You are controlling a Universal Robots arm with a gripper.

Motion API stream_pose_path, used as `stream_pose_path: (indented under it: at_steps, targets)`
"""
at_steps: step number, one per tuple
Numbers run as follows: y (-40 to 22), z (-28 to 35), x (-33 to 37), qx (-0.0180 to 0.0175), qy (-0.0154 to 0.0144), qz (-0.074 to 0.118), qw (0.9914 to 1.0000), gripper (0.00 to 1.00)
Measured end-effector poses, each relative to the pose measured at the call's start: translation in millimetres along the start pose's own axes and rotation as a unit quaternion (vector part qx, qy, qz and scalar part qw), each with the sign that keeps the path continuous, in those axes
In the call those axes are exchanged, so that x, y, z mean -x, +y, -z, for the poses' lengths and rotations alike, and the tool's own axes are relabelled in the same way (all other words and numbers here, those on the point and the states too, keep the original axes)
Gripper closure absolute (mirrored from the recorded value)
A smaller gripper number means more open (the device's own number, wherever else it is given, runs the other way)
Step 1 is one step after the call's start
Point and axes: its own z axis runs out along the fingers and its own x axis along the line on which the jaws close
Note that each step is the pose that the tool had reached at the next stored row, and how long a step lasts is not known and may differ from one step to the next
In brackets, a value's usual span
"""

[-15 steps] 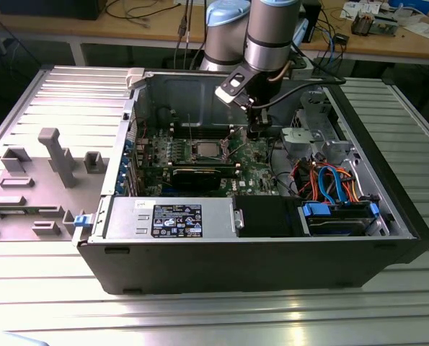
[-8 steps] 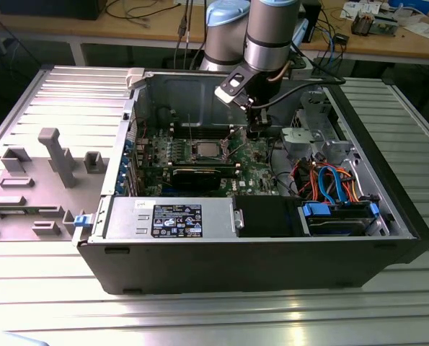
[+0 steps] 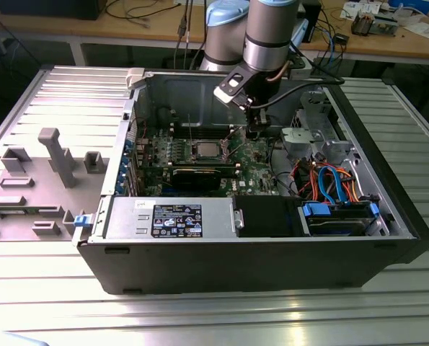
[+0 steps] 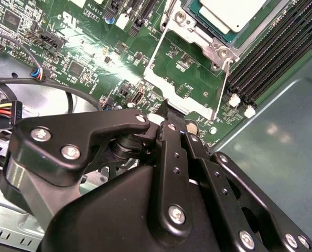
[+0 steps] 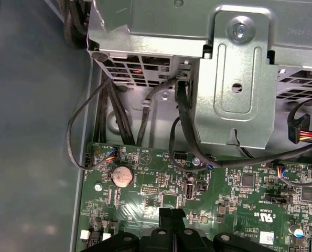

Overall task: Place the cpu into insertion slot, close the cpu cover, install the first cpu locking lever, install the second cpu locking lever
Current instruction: 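Close the cpu cover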

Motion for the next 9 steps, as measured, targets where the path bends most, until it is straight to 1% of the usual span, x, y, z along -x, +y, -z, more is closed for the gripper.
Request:
stream_pose_path:
  at_steps: [9]
  targets:
    - [-1.1, 0.0, -0.1, 0.0000, 0.0000, 0.000, 1.00000, 0.89]
